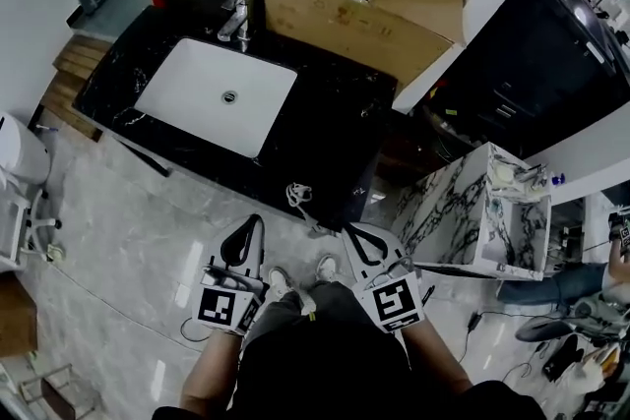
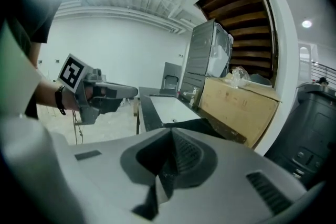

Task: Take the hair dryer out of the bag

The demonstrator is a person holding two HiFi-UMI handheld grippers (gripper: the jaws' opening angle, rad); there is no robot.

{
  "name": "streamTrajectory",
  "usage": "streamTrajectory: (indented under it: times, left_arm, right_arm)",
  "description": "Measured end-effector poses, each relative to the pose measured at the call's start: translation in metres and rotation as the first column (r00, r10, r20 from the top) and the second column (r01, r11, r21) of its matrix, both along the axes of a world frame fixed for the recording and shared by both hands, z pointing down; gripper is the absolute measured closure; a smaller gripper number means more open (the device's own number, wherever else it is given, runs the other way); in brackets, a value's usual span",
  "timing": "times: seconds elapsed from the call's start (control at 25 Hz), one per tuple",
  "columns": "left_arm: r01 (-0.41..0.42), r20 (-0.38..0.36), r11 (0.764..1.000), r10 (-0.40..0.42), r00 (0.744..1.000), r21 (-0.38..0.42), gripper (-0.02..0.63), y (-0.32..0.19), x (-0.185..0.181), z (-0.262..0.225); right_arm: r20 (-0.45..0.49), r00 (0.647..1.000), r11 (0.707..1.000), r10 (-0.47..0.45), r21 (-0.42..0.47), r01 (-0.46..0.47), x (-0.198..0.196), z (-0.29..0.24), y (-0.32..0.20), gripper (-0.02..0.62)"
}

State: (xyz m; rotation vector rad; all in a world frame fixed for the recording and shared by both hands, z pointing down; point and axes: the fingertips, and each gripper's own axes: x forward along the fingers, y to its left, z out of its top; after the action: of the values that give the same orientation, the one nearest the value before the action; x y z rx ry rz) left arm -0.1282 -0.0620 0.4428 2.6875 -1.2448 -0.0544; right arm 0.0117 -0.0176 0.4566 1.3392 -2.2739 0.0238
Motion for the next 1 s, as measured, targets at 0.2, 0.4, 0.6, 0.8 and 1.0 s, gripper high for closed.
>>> streamTrajectory:
  times: [0.2, 0.4, 0.6, 0.8, 1.0]
  left_arm:
    - [0.002, 0.041, 1.000, -0.003, 0.999, 0.030, 0.586, -0.017, 0.015, -0.003]
    - [0.025, 0.050, 0.999, -0.027, 0.998, 0.044, 0.586, -0.017, 0.023, -0.010]
    - [0.063, 0.069, 0.997, -0.065, 0.995, 0.035, 0.586, -0.022, 0.027, -0.007]
    - [0.110, 0.074, 0.994, -0.110, 0.991, -0.003, 0.586, -0.018, 0.023, -0.001]
    - [0.127, 0.082, 0.991, -0.122, 0.989, -0.051, 0.586, -0.011, 0.023, 0.004]
  right_arm:
    - [-0.087, 0.996, 1.000, -0.026, -0.009, 0.025, 0.013, 0.018, -0.030, 0.578]
    - [-0.229, 0.963, 0.990, -0.144, -0.031, 0.141, 0.010, 0.046, -0.068, 0.476]
    - [-0.389, 0.868, 0.951, -0.309, -0.159, 0.267, 0.003, 0.093, -0.091, 0.347]
    - [-0.453, 0.813, 0.928, -0.366, -0.235, 0.287, 0.000, 0.126, -0.108, 0.321]
    - [-0.477, 0.806, 0.936, -0.352, -0.204, 0.288, -0.002, 0.126, -0.123, 0.393]
